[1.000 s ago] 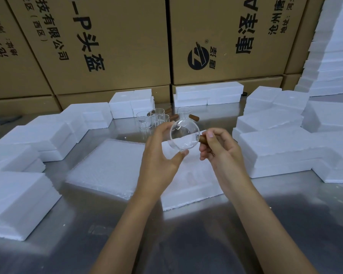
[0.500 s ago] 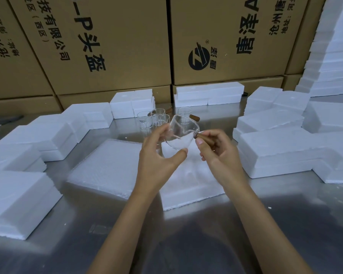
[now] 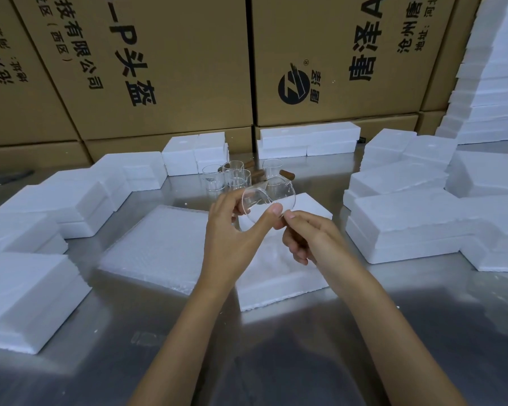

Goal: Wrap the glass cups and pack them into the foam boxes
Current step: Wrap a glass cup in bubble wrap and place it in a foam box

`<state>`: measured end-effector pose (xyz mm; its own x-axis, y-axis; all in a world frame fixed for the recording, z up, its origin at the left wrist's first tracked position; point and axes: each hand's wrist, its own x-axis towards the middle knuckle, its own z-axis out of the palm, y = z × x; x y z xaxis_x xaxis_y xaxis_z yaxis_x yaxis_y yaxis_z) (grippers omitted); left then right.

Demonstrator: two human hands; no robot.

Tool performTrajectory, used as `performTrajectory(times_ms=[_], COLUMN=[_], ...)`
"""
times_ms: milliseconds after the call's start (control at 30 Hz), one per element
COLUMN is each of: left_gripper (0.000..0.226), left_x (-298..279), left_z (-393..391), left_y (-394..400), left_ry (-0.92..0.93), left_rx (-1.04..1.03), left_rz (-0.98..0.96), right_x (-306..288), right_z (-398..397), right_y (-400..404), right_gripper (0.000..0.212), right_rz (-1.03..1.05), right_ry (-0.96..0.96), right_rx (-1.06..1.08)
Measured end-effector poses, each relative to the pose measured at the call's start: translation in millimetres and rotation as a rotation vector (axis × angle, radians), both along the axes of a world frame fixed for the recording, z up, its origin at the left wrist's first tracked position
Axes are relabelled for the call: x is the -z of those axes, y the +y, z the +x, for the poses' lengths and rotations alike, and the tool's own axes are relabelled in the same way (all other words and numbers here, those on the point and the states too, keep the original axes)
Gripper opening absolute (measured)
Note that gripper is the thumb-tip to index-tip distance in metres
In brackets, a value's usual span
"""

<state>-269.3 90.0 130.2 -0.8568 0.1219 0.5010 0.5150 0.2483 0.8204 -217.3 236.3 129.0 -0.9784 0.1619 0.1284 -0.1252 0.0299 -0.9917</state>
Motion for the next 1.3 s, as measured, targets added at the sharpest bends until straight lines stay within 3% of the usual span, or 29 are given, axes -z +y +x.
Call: performTrajectory(times_ms=[133, 200, 233, 367, 433, 533, 767, 967, 1067, 1300], left_gripper=[0.021, 0.003, 0.009, 0.013, 0.014, 0.020, 0.017, 0.007, 0.009, 0.010], left_x=[-1, 1, 3, 23, 31, 31, 11, -3, -3, -6], left_z=[-8, -19, -27, -53, -56, -58, -53, -38, -34, -41], left_y=[-7, -23, -32, -70, -75, -76, -74, -59, -55, -61], left_ry=[-0.087, -0.062, -0.036, -0.208, -0.280, -0.219, -0.366, -0.411, -0.417, -0.476], left_rx=[0.065, -0.060, -0.150, -0.370, -0.370, -0.383, -0.209, 0.000, 0.090, 0.095], left_rz=[0.013, 0.048, -0.002, -0.699, -0.805, -0.689, 0.041, 0.137, 0.144, 0.328], right_x=[3, 4, 5, 9, 10, 14, 8, -6, -2, 14], right_z=[-2, -3, -4, -7, -8, -8, -3, 6, 5, 2], right_y=[1, 1, 1, 2, 3, 3, 0, -14, -22, -16], right_gripper=[0.025, 0.022, 0.021, 0.017, 0.014, 0.012, 0.009, 0.017, 0.010, 0.008], right_rz=[-0.034, -0.007, 0.009, 0.090, 0.130, 0.191, 0.209, -0.093, 0.086, 0.726], right_ry=[0.010, 0.028, 0.038, 0.095, 0.129, 0.166, 0.189, 0.237, 0.267, 0.233], right_rx=[0.091, 0.165, 0.205, 0.366, 0.421, 0.472, 0.447, 0.026, 0.027, 0.347])
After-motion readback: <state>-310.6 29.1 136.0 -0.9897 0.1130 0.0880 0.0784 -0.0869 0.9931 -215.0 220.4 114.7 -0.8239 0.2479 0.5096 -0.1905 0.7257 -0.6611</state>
